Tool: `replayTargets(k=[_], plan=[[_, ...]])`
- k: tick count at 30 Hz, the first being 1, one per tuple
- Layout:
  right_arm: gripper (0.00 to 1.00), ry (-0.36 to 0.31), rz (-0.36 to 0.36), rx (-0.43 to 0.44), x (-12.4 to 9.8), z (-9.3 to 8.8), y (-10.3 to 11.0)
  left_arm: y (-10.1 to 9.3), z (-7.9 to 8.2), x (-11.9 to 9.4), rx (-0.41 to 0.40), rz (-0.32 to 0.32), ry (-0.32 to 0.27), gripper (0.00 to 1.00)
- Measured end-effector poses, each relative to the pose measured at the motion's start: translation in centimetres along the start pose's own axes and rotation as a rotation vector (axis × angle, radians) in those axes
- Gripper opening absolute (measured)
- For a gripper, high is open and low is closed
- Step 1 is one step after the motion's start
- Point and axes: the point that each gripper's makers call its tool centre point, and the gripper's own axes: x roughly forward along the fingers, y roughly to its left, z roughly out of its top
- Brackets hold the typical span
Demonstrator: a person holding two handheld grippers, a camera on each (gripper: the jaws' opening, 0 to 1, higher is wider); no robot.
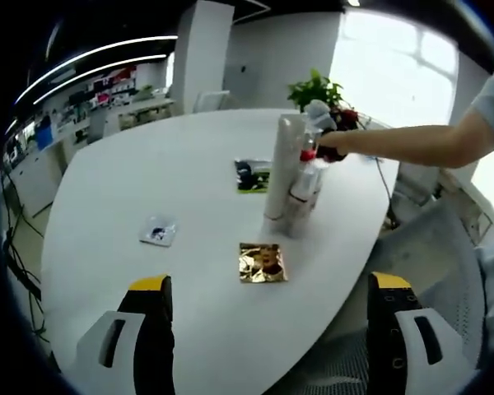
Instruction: Arrange the skincare products in the storage area until every visible bottle or jar stands upright without overlapping.
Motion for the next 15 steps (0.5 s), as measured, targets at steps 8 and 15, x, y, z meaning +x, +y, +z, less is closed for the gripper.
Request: replayTargets(k=[8, 15], plan=[[0.01, -0.005, 0.055, -0.034, 0.6, 0.7, 1.3, 1.8, 2.0, 1.3, -0.088, -0.057, -0.066, 0.83], [0.01, -0.018, 0.086, -0.028, 1.3, 1.3, 2.0, 5.0, 4.5, 4.6, -0.069, -0.051, -0.068, 0.68]])
